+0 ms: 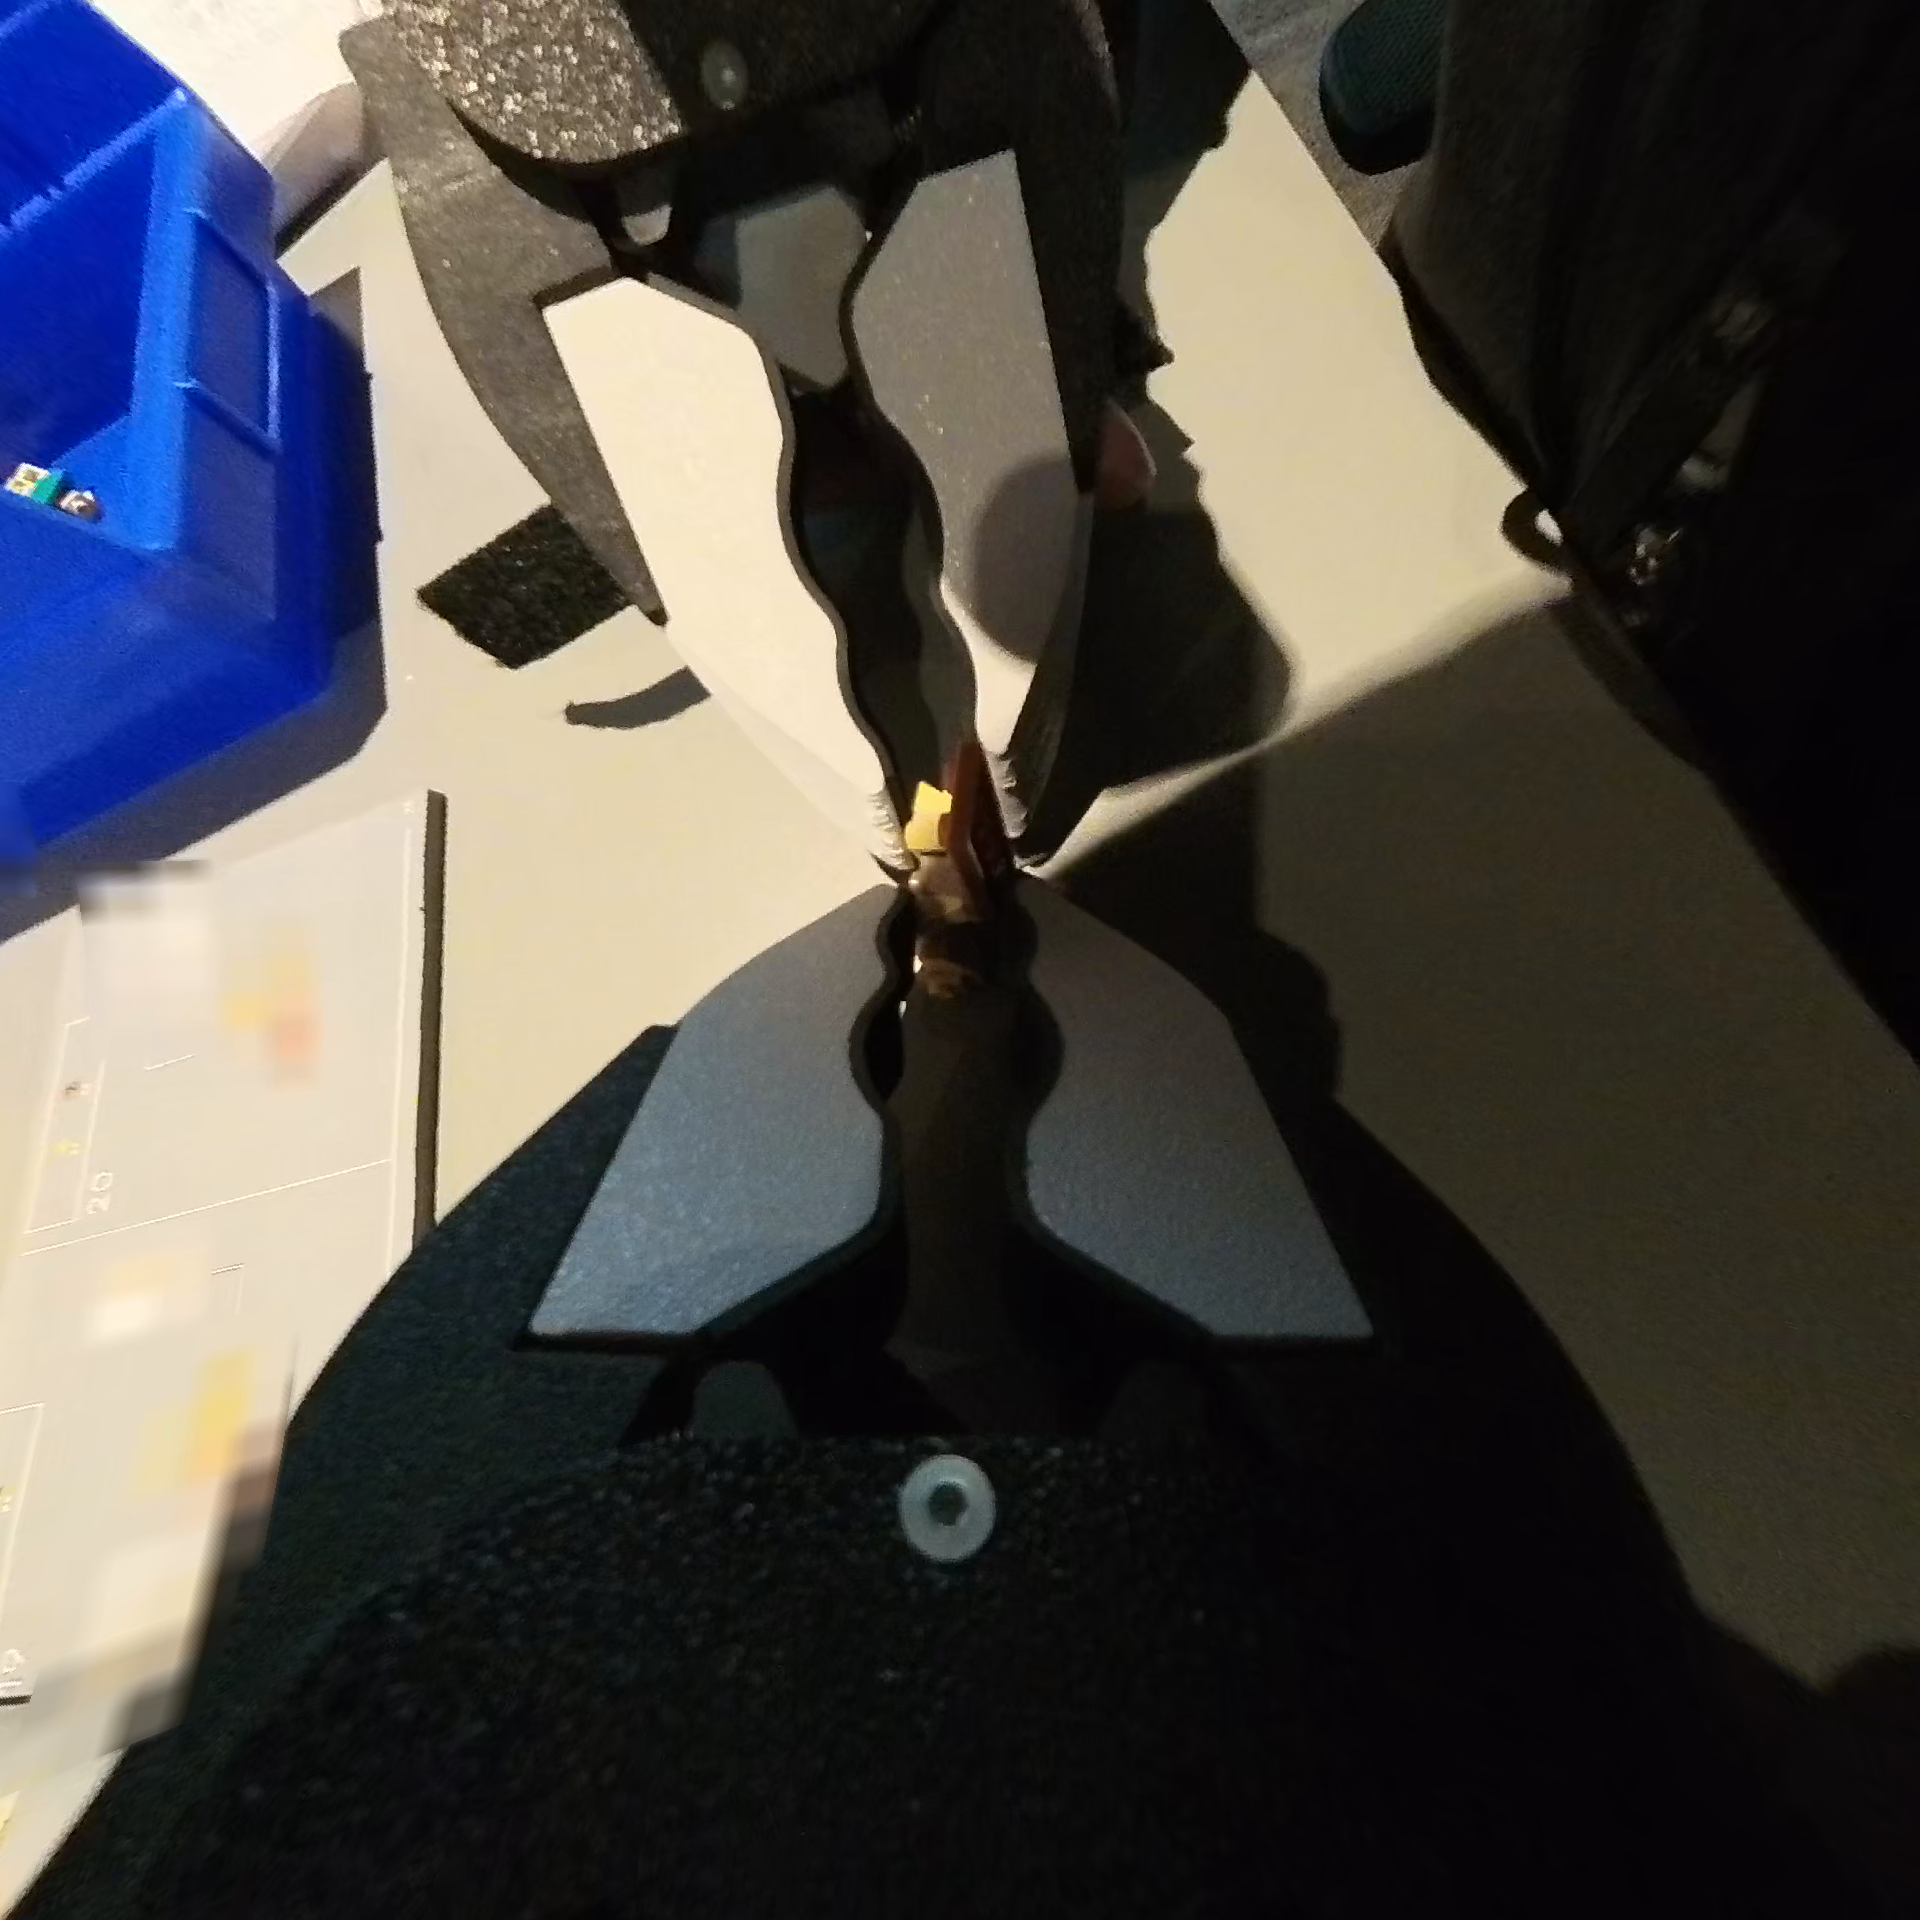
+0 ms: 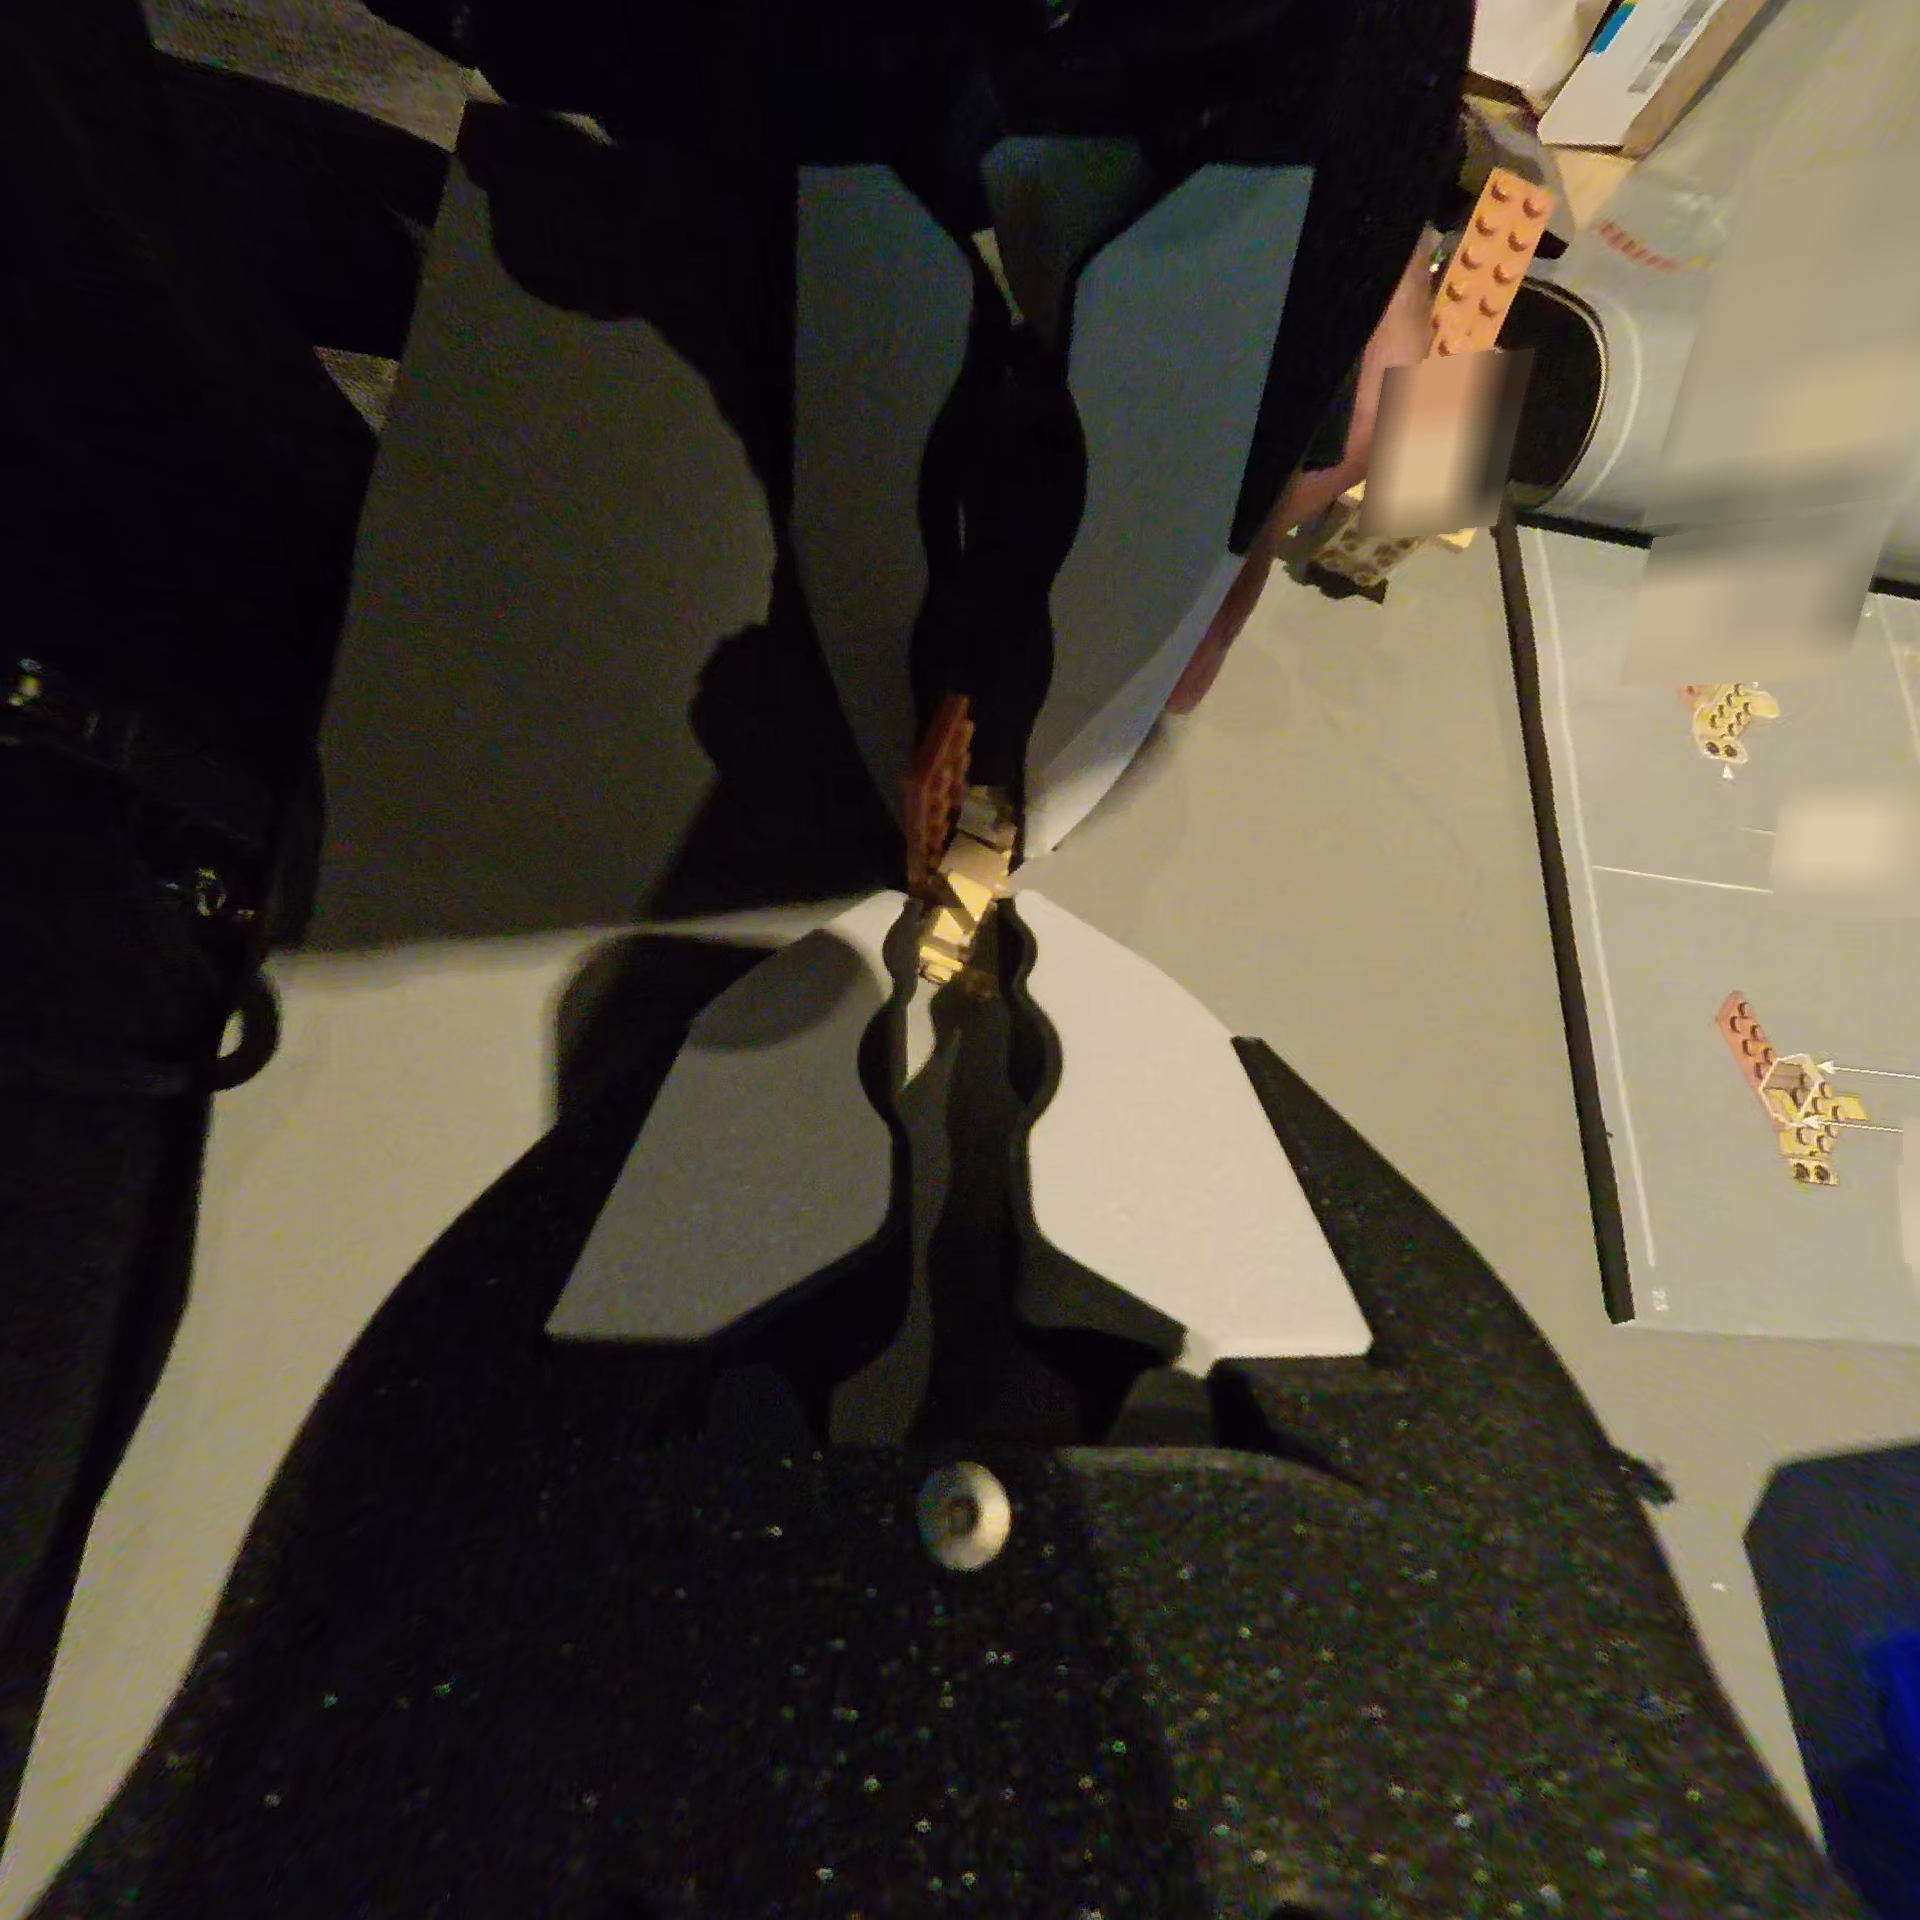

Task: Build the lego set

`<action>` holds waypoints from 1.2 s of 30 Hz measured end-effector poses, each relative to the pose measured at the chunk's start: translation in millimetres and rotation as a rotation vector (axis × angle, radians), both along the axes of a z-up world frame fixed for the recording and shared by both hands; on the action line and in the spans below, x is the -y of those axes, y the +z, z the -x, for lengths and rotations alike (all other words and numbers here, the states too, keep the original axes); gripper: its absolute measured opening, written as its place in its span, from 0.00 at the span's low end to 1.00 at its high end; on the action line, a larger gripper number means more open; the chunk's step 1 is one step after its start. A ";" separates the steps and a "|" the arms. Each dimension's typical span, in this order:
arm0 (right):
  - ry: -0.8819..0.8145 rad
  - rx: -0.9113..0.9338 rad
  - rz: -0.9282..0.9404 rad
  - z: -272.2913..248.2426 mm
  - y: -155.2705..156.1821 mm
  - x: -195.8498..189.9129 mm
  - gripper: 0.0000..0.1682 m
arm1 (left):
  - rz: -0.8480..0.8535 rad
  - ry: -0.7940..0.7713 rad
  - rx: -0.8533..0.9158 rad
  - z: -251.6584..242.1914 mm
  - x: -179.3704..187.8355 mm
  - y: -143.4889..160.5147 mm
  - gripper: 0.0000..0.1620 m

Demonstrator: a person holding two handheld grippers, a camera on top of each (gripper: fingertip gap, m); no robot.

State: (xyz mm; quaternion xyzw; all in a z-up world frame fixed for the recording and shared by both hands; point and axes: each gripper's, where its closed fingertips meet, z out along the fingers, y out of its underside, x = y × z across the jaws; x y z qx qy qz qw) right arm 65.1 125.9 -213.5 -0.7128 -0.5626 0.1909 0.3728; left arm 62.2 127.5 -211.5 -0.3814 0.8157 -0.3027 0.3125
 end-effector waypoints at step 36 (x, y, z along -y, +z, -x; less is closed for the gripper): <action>0.004 0.005 -0.077 4.0 2.4 -2.1 0.10 | -0.021 0.023 0.012 -0.7 -0.5 0.6 0.09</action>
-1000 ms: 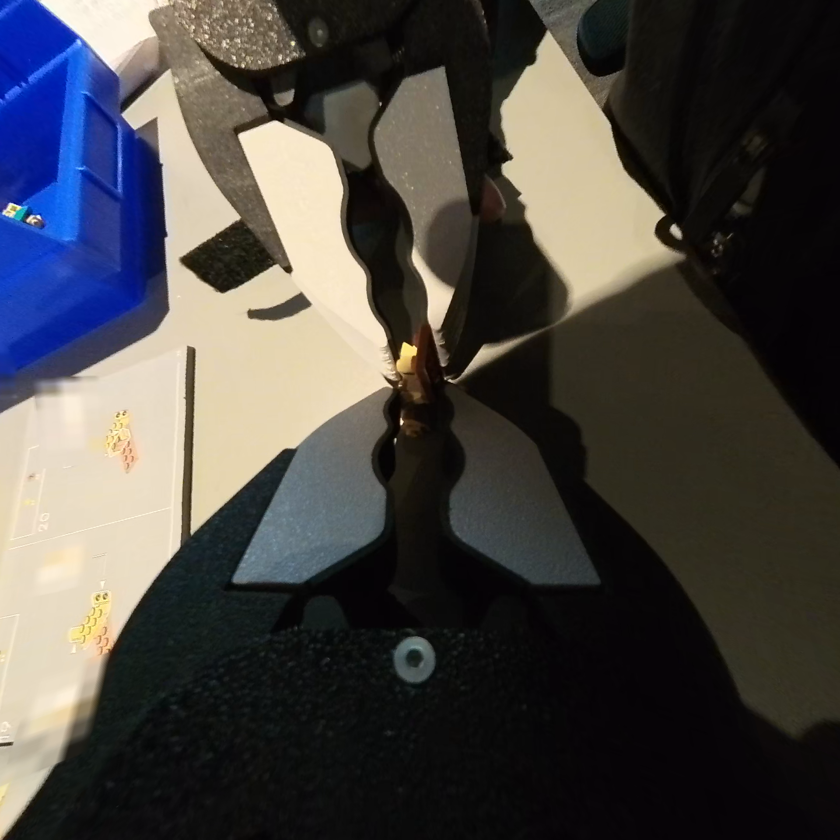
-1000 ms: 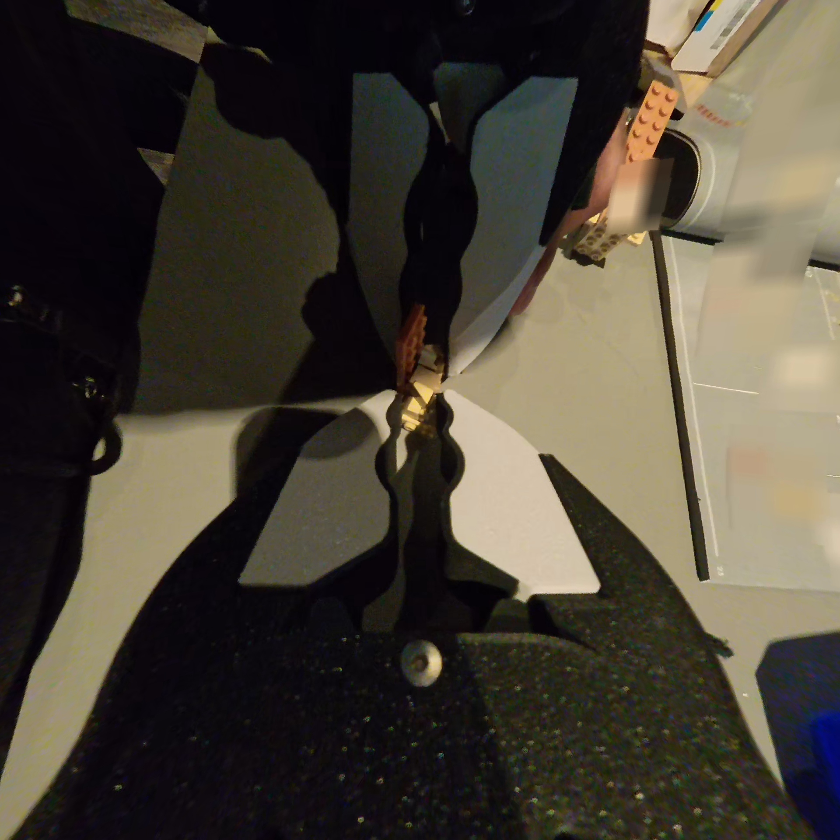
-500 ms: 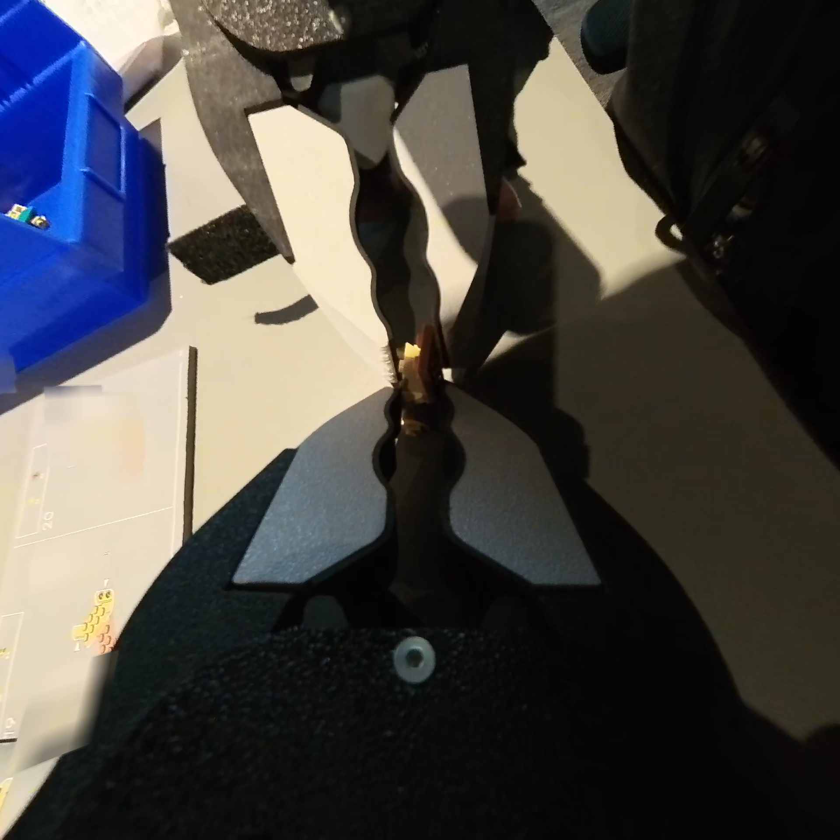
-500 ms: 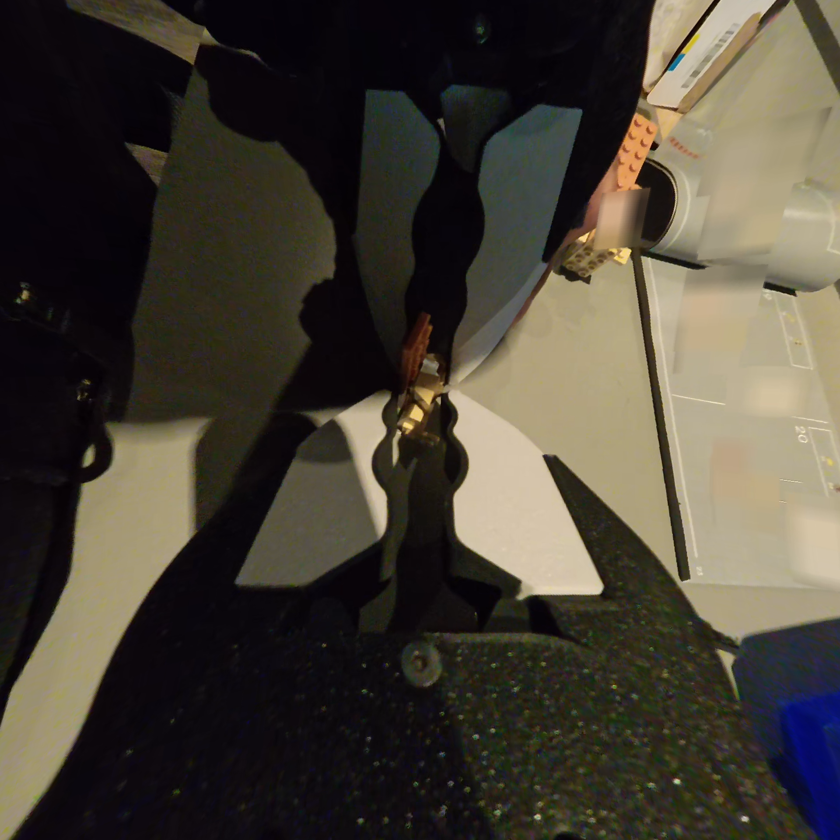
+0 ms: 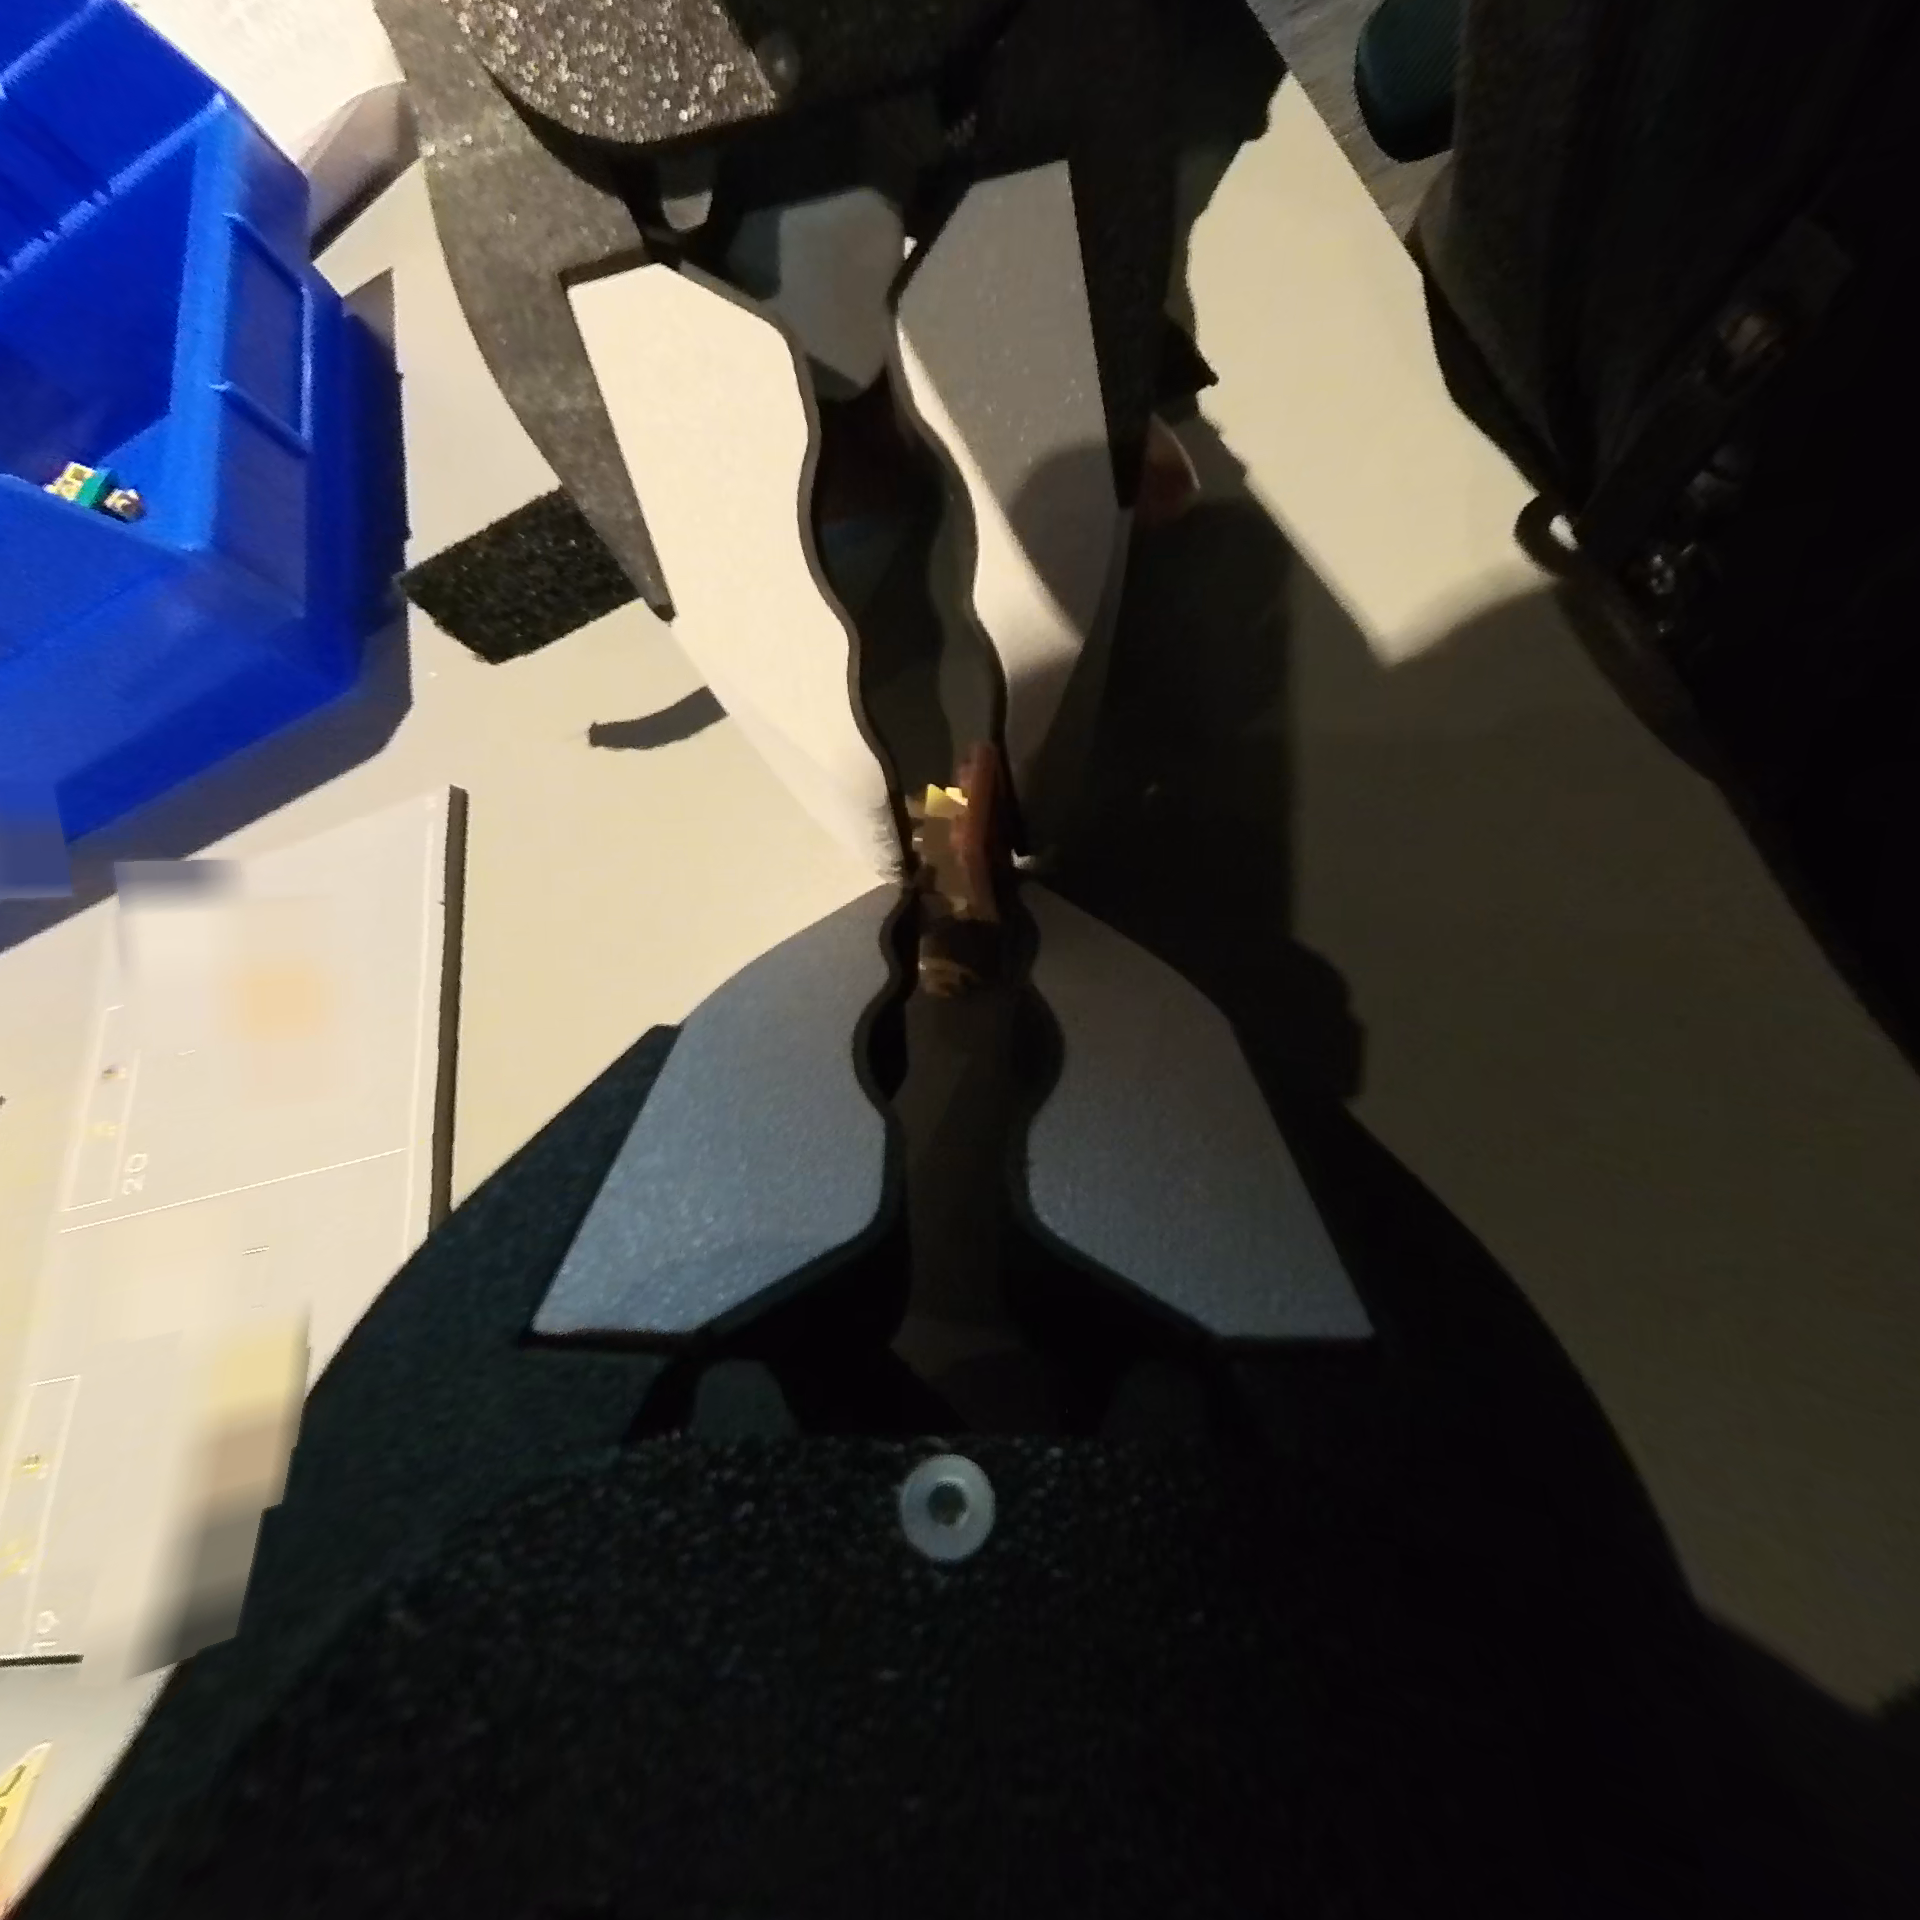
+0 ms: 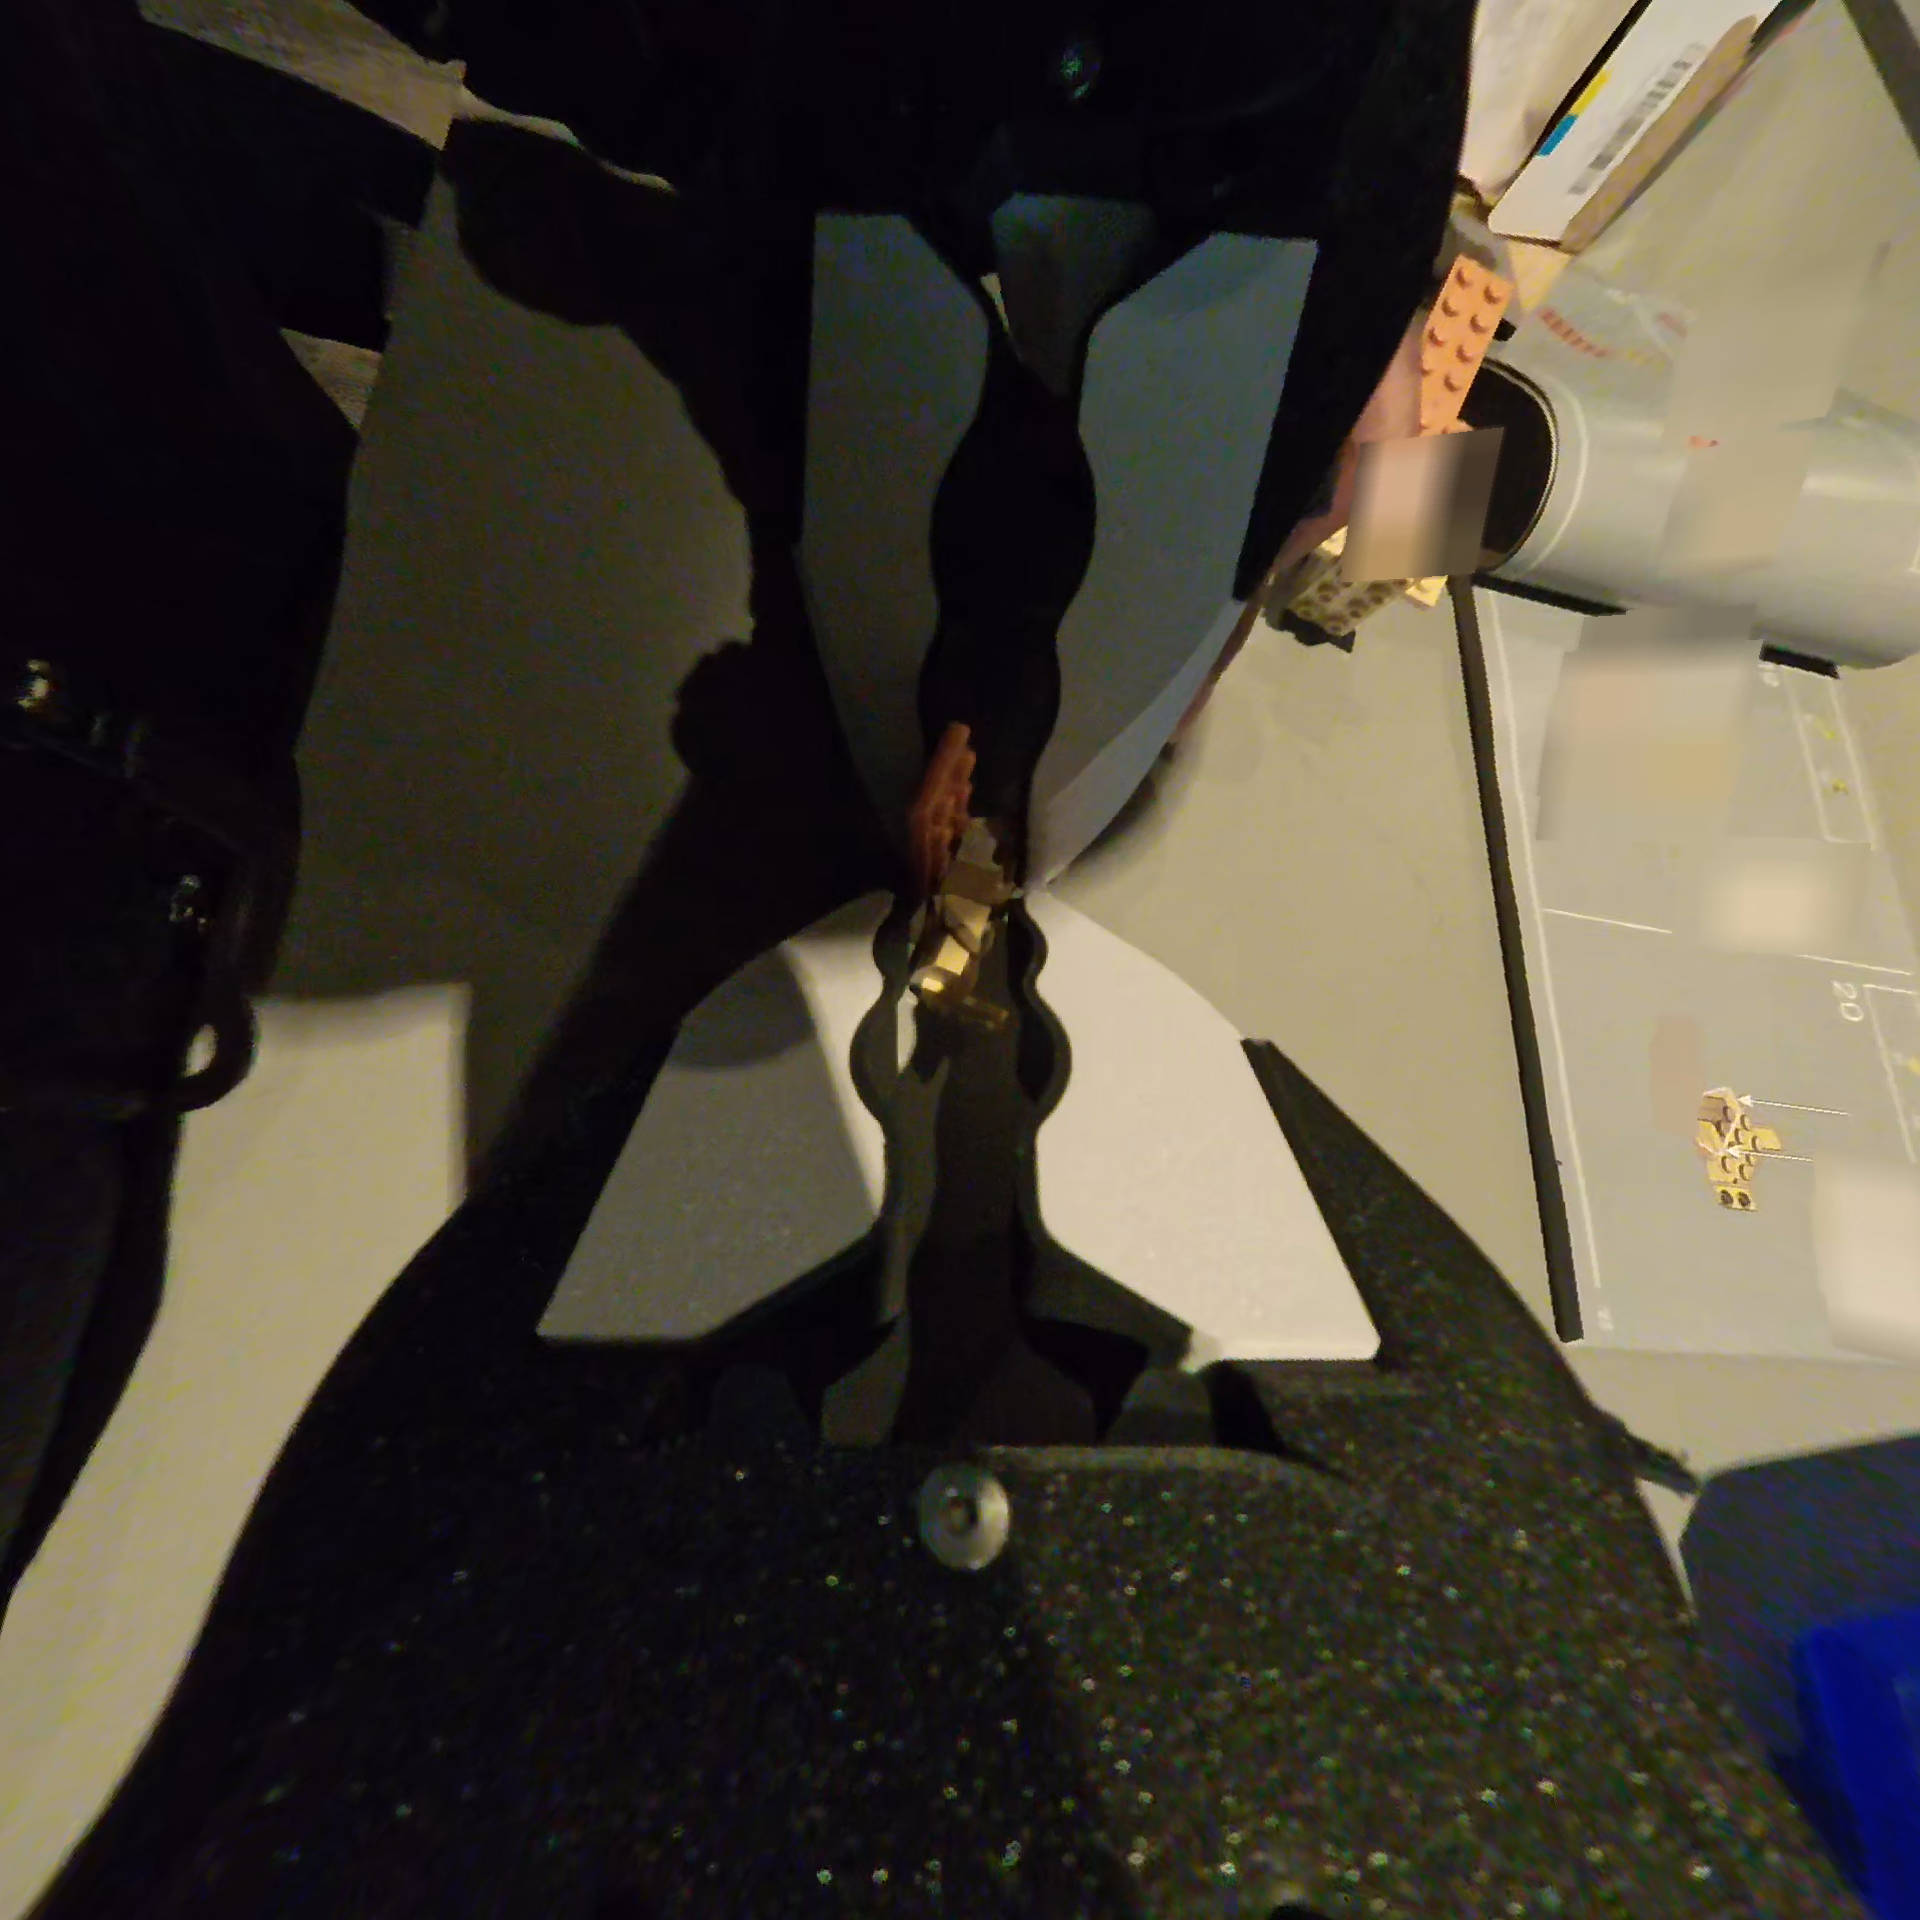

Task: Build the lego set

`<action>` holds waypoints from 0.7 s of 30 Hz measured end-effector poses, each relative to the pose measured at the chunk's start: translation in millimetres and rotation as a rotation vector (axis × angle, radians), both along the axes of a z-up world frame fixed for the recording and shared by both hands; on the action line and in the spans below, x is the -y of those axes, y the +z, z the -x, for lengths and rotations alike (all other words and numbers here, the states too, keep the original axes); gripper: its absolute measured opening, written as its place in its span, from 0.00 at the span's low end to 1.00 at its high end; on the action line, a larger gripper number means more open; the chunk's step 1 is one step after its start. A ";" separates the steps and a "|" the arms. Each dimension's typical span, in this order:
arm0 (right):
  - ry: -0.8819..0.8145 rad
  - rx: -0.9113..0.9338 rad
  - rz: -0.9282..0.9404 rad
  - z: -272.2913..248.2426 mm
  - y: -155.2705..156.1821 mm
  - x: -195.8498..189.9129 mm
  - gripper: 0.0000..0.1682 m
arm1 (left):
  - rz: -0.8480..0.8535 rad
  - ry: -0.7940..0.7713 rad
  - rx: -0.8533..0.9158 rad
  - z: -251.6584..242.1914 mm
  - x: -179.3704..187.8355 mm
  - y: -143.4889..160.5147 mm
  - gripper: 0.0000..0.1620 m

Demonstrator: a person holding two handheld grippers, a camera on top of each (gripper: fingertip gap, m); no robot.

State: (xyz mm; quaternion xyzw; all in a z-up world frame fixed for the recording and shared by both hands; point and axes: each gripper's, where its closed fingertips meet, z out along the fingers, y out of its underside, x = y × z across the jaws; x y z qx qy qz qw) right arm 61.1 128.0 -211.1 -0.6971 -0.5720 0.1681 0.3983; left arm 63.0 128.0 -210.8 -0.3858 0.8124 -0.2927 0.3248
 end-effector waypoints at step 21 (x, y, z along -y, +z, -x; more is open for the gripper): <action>0.016 0.000 -0.001 0.6 0.1 0.6 0.11 | 0.009 -0.004 -0.004 0.0 0.1 0.0 0.09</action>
